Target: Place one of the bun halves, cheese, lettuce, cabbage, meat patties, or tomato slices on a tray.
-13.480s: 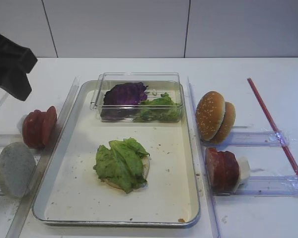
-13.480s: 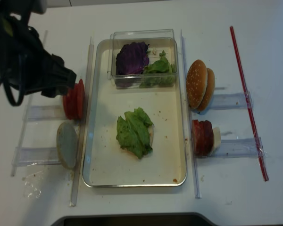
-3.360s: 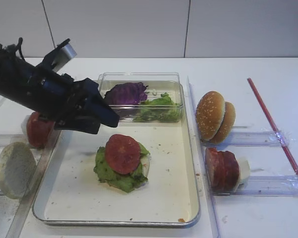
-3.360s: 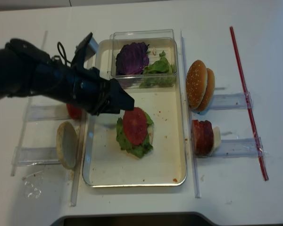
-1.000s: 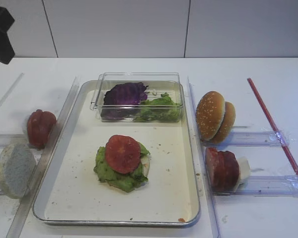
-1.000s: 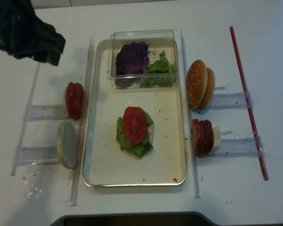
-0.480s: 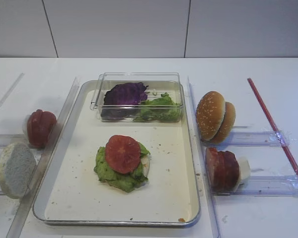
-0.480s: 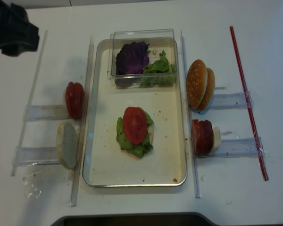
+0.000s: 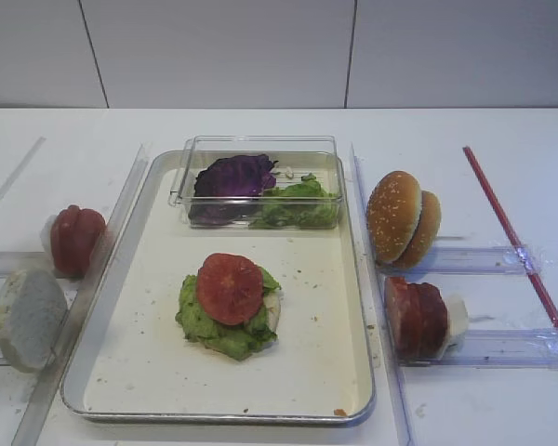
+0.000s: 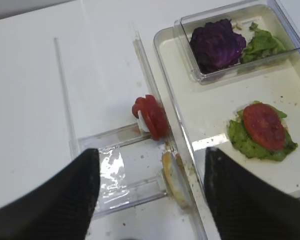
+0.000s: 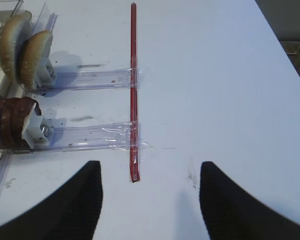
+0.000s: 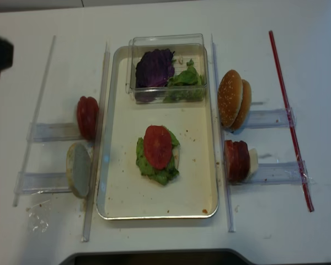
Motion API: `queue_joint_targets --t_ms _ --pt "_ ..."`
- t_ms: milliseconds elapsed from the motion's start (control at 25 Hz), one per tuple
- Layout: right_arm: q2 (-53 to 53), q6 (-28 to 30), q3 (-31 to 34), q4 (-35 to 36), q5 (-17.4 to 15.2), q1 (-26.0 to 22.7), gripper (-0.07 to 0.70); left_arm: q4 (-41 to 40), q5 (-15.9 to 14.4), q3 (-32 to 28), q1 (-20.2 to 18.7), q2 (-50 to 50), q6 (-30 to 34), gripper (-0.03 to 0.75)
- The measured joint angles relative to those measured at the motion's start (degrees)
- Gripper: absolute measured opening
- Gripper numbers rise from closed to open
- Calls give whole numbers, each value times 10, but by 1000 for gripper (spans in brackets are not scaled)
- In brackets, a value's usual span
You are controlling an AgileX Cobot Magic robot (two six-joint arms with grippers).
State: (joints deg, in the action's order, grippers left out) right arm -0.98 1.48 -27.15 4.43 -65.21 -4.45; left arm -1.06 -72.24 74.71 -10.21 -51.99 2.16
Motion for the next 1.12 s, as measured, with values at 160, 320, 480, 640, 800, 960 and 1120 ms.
queue_joint_targets --t_ms 160,320,480,640,800,960,1120 --pt "0 0 0 0 0 0 445 0 -3 -66 0 70 -12 433" --pt "0 0 0 0 0 0 445 -5 -4 -129 0 149 -38 433" --pt "0 0 0 0 0 0 445 -21 -7 -184 0 228 -63 433" --pt "0 0 0 0 0 0 445 -24 -9 -220 0 293 -71 433" --pt "0 0 0 0 0 0 445 -25 -12 -241 1 343 -74 433" --pt "0 0 0 0 0 0 445 -25 -12 -250 1 384 -74 433" --pt "0 0 0 0 0 0 445 -25 -12 -267 1 422 -82 433"
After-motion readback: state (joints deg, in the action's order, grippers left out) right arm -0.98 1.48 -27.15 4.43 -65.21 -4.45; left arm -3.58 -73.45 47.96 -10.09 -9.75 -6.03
